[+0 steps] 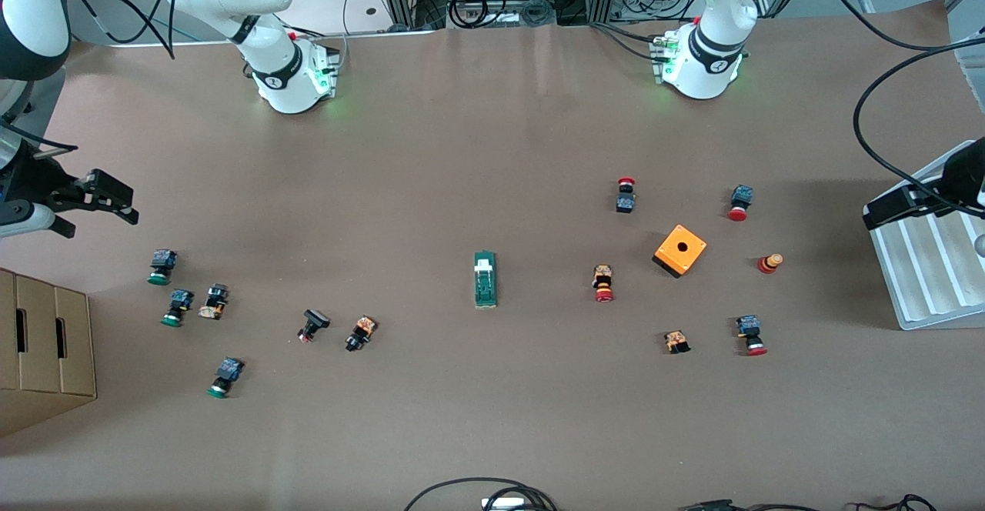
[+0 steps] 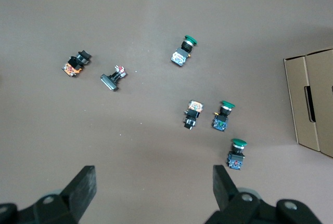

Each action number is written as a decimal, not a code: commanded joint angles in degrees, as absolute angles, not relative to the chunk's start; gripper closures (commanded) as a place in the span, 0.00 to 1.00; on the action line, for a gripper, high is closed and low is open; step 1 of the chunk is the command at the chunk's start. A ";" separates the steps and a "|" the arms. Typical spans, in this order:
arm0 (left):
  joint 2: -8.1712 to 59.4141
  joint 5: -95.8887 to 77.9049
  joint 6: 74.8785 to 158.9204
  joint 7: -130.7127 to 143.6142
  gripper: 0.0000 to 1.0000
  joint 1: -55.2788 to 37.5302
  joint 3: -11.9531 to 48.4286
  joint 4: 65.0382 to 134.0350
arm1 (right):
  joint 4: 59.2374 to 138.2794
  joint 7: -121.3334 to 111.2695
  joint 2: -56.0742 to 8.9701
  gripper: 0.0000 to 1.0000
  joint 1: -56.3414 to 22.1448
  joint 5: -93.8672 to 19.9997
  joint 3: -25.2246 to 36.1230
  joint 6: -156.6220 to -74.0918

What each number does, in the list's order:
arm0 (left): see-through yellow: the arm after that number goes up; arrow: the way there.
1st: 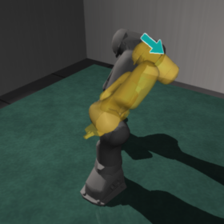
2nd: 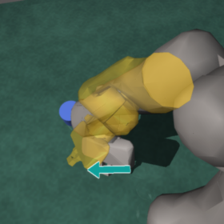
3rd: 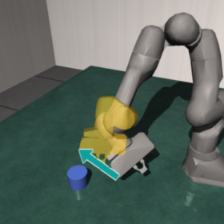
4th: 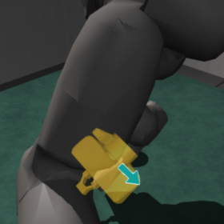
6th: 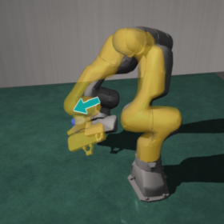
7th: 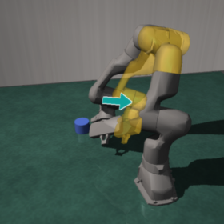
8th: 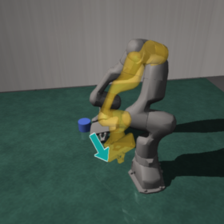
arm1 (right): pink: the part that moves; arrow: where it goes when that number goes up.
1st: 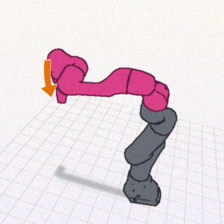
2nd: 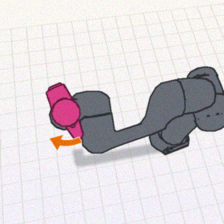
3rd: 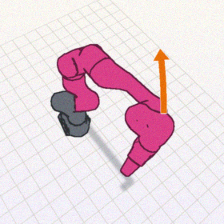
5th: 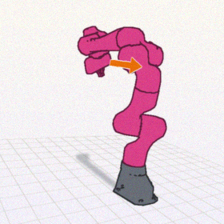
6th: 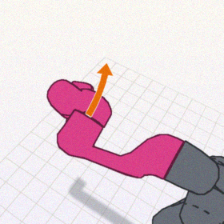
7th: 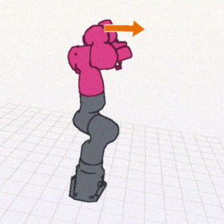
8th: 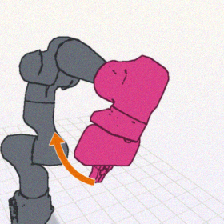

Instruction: Close load switch with both arms

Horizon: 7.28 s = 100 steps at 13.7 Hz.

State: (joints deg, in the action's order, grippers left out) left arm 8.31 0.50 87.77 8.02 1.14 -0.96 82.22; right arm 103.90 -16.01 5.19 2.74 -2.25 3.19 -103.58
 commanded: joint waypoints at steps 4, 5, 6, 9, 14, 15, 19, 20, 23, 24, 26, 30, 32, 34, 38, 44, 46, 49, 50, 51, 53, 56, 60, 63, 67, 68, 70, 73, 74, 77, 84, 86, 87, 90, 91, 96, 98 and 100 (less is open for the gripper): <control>8.35 1.23 87.45 7.47 0.00 1.05 -0.88 81.65 | 102.74 -16.52 4.75 0.00 2.64 -0.26 3.16 -102.74; 8.35 1.23 87.45 7.47 0.00 1.05 -0.88 81.65 | 102.74 -16.52 4.75 0.00 2.64 -0.26 3.16 -102.74; 8.44 1.23 87.45 7.38 0.00 1.05 -0.88 81.65 | 102.74 -16.61 4.75 0.00 2.64 -0.26 3.16 -102.74; 8.53 1.23 87.45 7.38 0.00 1.14 -0.88 81.56 | 103.01 -16.79 4.75 0.00 2.81 -0.26 3.34 -102.48; 7.83 0.96 87.01 7.38 0.00 0.97 2.18 79.63 | 103.18 -16.70 4.75 0.00 2.81 -0.26 3.34 -102.48; 7.04 1.05 87.01 7.47 0.00 0.97 3.50 79.45 | 103.18 -16.70 4.75 0.00 2.81 -0.26 3.34 -102.57; 7.73 1.05 87.89 6.94 0.00 0.79 5.61 79.54 | 103.36 -16.61 4.75 0.00 2.81 -0.26 3.34 -102.74; 7.82 1.92 88.50 6.86 0.00 0.79 6.15 79.54 | 103.36 -16.61 4.75 0.00 2.90 -0.26 3.34 -102.74; 8.96 2.55 91.40 6.59 0.00 0.79 6.85 79.63 | 103.45 -16.61 4.75 0.00 2.90 -0.26 3.34 -102.75; 9.14 2.64 91.58 6.59 0.00 0.53 7.38 79.63 | 103.36 -16.61 4.75 0.00 2.90 -0.26 3.34 -102.66; 9.67 2.55 91.58 6.50 0.00 -0.08 7.82 79.45 | 103.36 -16.61 4.92 0.00 2.99 -0.26 3.34 -102.66; 9.14 2.02 94.04 6.50 0.00 -0.35 8.26 79.37 | 103.27 -16.52 4.75 0.00 3.16 -0.26 3.34 -102.66; 7.65 2.28 94.04 7.38 0.00 -0.70 11.41 79.37 | 102.75 -16.52 4.57 0.00 3.16 -0.26 3.25 -102.57; 7.38 2.02 94.04 7.73 0.00 -0.88 13.61 79.28 | 102.74 -16.52 4.39 0.00 3.16 -0.18 3.34 -102.39; 6.33 4.47 95.54 17.72 0.00 -6.47 17.49 78.75 | 102.66 -16.35 4.22 0.00 2.99 -0.18 3.34 -102.22; 7.91 22.21 96.15 45.40 0.00 -19.60 21.43 79.36 | 102.74 -16.61 3.60 0.00 2.99 -0.26 3.34 -102.57; 8.70 23.46 97.29 52.35 0.00 -20.03 24.42 80.76 | 102.74 -16.61 3.60 0.00 3.08 -0.18 3.34 -102.57; 11.15 31.88 98.96 65.00 0.00 -26.78 25.31 83.14 | 102.74 -16.61 3.69 0.00 3.08 -0.26 3.34 -102.57; 12.47 33.99 98.96 68.61 0.00 -28.63 25.31 83.14 | 102.74 -16.70 3.69 0.00 3.08 -0.18 3.34 -102.48; 13.79 36.19 98.96 70.99 0.00 -30.22 25.31 83.32 | 102.66 -16.70 3.78 0.00 3.08 -0.26 3.34 -102.48; 15.81 40.24 98.96 76.08 0.00 -33.03 25.31 84.11 | 102.74 -16.70 3.95 0.00 3.08 -0.26 3.34 -102.48; 19.58 46.55 98.96 84.70 0.00 -36.55 25.31 85.16 | 102.75 -16.70 3.87 0.00 3.25 -0.26 3.34 -103.79; 25.74 57.90 99.23 98.50 0.00 -41.65 25.40 85.78 | 102.83 -16.61 3.78 0.00 3.08 -0.18 3.34 -104.68; 27.41 62.29 100.81 100.99 0.00 -42.98 26.01 86.48 | 102.74 -16.44 3.60 0.00 3.08 -0.26 3.34 -104.85; 31.72 73.36 101.60 102.29 0.00 -43.24 30.05 86.75 | 102.74 -16.44 3.60 0.00 3.25 -0.26 3.43 -104.41; 33.03 75.65 101.60 105.26 0.00 -43.33 30.58 86.92 | 102.74 -16.44 3.60 0.00 3.25 -0.18 3.43 -104.41; 34.71 81.45 101.60 113.08 0.00 -43.42 31.29 89.28 | 102.74 -16.44 3.52 0.00 3.25 -0.18 3.52 -104.41; 37.17 90.14 101.60 126.08 0.00 -43.24 32.25 93.85 | 102.74 -16.35 3.34 0.00 3.25 -0.09 3.52 -104.41; 37.96 92.70 101.51 129.43 0.00 -43.24 32.26 95.17 | 102.74 -16.35 3.34 0.00 3.25 -0.09 3.60 -104.41; 41.21 96.84 100.99 134.55 0.00 -43.85 32.26 95.62 | 102.74 -16.35 3.25 0.00 3.34 -0.09 3.60 -104.41; 49.12 103.18 96.87 139.83 0.00 -44.03 32.26 95.89 | 103.09 -16.52 3.08 0.00 3.34 -0.09 3.60 -104.76; 51.58 105.80 94.67 139.92 0.00 -43.95 32.26 95.89 | 103.27 -16.00 2.99 0.00 3.25 -0.09 3.60 -105.03; 52.72 106.95 94.22 140.01 0.00 -43.86 32.17 95.80 | 103.27 -16.00 2.73 0.00 3.25 -0.09 3.60 -104.86; 54.14 107.31 94.22 140.71 0.00 -43.86 32.08 95.54 | 103.36 -15.82 2.11 0.00 3.34 -0.09 3.60 -104.76; 54.40 107.31 94.04 140.71 0.00 -44.03 32.08 95.54 | 103.36 -15.82 1.94 0.00 3.34 -0.09 3.60 -105.03; 57.48 110.39 89.83 141.50 0.00 -45.00 31.82 94.75 | 103.09 -10.75 0.00 0.00 2.90 -0.61 2.99 -106.79; 58.27 111.96 89.30 141.59 0.00 -45.00 31.82 94.31 | 103.27 -6.96 -0.35 0.00 2.64 -0.88 2.73 -107.22; 59.93 113.64 88.16 142.64 0.00 -44.91 31.82 93.52 | 103.36 -3.53 -1.05 0.00 2.46 -0.88 2.20 -107.93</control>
